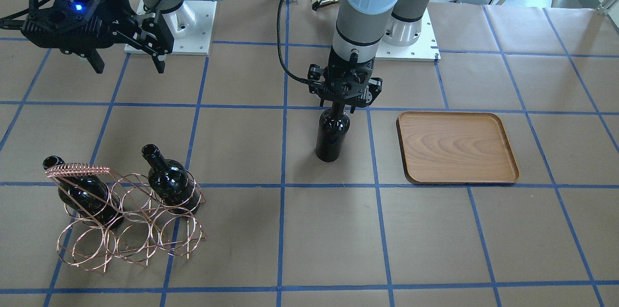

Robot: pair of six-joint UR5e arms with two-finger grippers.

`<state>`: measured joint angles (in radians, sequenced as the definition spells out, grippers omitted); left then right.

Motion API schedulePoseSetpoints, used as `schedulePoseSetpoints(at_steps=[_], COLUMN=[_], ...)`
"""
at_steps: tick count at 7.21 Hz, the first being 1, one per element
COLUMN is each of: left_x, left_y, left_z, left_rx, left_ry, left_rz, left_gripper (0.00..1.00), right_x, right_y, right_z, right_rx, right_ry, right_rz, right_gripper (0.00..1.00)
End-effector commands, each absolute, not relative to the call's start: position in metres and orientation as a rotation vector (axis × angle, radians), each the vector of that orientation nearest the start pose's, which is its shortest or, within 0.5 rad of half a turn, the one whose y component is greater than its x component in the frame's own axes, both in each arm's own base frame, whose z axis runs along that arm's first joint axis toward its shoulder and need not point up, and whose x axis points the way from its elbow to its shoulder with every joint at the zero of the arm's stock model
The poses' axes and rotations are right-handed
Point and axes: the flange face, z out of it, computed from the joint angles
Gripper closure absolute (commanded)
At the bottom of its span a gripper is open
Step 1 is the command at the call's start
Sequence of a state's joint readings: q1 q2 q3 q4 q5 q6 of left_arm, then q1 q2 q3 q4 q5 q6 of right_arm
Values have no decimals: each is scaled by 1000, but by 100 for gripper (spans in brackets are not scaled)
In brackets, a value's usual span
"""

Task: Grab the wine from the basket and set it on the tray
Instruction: 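Lower the left gripper and grasp the bottle neck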

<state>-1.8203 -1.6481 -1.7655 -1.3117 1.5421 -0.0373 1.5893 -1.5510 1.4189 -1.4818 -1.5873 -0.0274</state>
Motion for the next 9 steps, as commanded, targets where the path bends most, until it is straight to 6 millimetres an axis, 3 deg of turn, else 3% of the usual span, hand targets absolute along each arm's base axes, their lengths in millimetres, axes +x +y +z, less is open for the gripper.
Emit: schedulePoseSetpoints(at_steps=[1, 2, 4, 6, 7, 9], left_x=[-257, -257, -253, -254, -255, -253], left_y=[-461, -461, -462, -463, -464, -468], left_z=[377, 377, 376, 375, 376, 388], left_rx=[336, 348, 378, 381, 377, 371], left_ry=[3146, 3144, 3099, 3106, 3116, 3108], left_rz=[37, 37, 30, 34, 31, -9], left_gripper=[37, 44, 48, 92, 100, 100], right_x=[141, 139, 139, 139, 139, 139], right_y=[-497, -497, -498, -500, -500, -500], right_z=[543, 542, 543, 545, 546, 545], right_rx=[-72, -72, -94, -86, -84, -12], right_ry=[3156, 3156, 3155, 3153, 3155, 3153], right_rz=[-68, -70, -82, -113, -113, -112], right_gripper=[0, 0, 0, 0, 0, 0])
